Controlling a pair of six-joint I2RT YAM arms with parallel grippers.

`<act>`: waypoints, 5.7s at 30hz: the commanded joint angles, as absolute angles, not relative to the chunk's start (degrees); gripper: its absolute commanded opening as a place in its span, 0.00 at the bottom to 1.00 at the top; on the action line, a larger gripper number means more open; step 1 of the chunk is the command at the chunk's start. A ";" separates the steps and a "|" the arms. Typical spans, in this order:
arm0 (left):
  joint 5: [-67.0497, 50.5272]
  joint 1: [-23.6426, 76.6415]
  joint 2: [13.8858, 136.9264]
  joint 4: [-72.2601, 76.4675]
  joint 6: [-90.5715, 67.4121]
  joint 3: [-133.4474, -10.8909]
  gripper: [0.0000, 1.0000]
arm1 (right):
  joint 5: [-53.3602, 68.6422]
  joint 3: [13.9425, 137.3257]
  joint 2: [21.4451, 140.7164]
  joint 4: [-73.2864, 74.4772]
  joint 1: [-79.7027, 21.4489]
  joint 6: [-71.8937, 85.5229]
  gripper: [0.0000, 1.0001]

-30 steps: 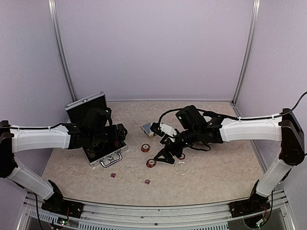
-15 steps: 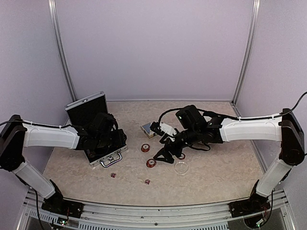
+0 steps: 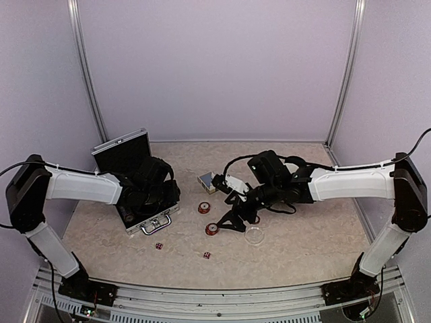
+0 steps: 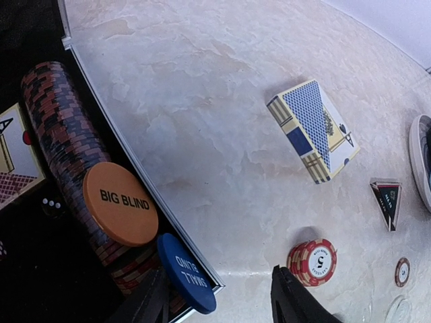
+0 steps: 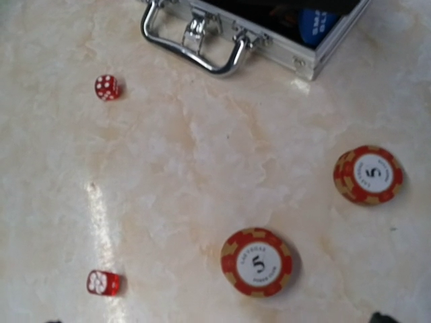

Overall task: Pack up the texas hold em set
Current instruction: Adjust the chip case at the center of the board, then pick up the big blind button from the poker chips pile.

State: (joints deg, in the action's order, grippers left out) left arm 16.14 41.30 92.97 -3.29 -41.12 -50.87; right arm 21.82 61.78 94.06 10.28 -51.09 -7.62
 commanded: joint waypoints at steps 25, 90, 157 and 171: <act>19.11 41.92 96.05 -7.61 -41.63 -54.42 0.34 | 24.15 59.18 90.88 8.00 -50.09 -8.44 0.99; 23.47 44.99 91.16 -16.23 -47.92 -55.00 0.00 | 26.83 57.87 92.25 6.47 -49.95 -8.69 0.99; 50.05 35.05 102.08 -35.03 -30.74 -68.11 0.43 | 28.17 57.28 92.51 6.23 -49.92 -8.35 0.99; 29.20 39.64 93.21 -24.01 -35.92 -62.00 0.65 | 28.14 57.08 92.64 6.15 -49.92 -8.20 0.99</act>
